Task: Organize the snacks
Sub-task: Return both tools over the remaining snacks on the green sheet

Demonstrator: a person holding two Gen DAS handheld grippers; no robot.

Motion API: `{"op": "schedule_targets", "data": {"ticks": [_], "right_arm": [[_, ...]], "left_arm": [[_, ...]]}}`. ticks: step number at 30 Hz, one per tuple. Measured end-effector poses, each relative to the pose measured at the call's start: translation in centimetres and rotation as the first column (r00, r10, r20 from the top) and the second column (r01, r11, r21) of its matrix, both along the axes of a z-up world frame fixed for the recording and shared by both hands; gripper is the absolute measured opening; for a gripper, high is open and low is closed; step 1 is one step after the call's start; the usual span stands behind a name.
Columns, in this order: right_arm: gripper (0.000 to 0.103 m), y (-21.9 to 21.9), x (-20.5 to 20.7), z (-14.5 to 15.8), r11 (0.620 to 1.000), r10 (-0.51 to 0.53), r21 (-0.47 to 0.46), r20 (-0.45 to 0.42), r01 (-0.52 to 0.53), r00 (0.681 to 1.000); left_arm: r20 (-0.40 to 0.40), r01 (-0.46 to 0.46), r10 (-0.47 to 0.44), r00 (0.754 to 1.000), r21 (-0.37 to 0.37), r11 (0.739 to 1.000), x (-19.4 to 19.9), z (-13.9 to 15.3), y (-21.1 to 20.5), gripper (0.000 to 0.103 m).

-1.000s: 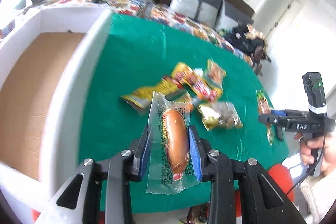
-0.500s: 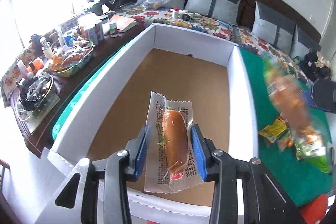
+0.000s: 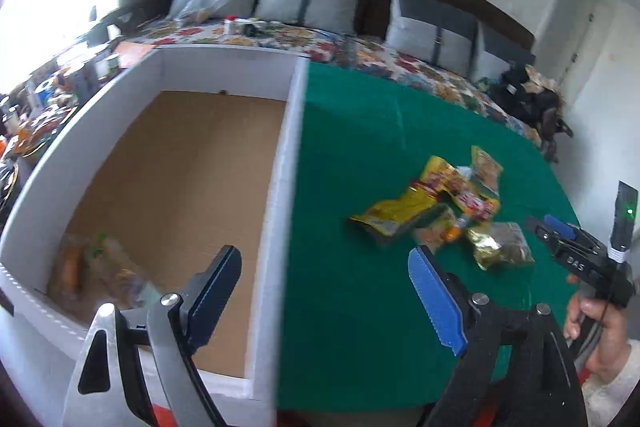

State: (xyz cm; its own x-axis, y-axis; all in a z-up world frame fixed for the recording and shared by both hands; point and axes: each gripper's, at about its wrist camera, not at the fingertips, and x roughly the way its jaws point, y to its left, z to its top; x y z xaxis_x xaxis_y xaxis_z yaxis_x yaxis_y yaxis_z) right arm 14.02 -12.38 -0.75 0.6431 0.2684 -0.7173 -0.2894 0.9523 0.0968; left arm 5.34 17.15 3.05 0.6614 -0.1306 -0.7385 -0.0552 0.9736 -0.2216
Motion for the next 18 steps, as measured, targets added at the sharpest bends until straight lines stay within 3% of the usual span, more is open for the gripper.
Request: {"op": "schedule_targets", "data": {"ticks": [3,7,10,12,14,18], "right_arm": [[0.079,-8.1,-0.7,-3.7,0.970,-0.208,-0.128,0.007,0.207,0.978],[0.079,-14.1,0.2,-7.7,0.932,-0.314,-0.216,-0.086,0.290,0.945],[0.077,-15.2,1.4,-9.0,0.930,-0.319,-0.225,-0.108,0.289,0.942],[0.077,-15.1,2.6,-9.5,0.929,-0.325,-0.226,-0.117,0.294,0.938],[0.078,-15.0,4.0,-9.7,0.930,-0.329,-0.206,-0.096,0.305,0.939],[0.094,-15.8,8.6,-10.4,0.936,-0.343,-0.140,-0.148,0.323,0.928]], "left_arm": [[-0.088,0.138,-0.136,0.987,0.013,0.990,1.9,-3.9,-6.4,0.091],[-0.217,0.200,-0.180,0.959,0.077,0.977,4.5,-10.3,-11.6,0.091],[-0.247,0.211,-0.174,0.953,0.133,0.968,6.5,-12.7,-13.4,0.091],[-0.222,0.205,-0.158,0.962,0.210,0.956,7.5,-13.1,-14.3,0.093],[-0.213,0.197,-0.154,0.965,0.200,0.960,8.7,-13.2,-14.3,0.094],[-0.210,0.131,-0.088,0.974,0.200,0.971,11.6,-13.6,-13.7,0.103]]}}
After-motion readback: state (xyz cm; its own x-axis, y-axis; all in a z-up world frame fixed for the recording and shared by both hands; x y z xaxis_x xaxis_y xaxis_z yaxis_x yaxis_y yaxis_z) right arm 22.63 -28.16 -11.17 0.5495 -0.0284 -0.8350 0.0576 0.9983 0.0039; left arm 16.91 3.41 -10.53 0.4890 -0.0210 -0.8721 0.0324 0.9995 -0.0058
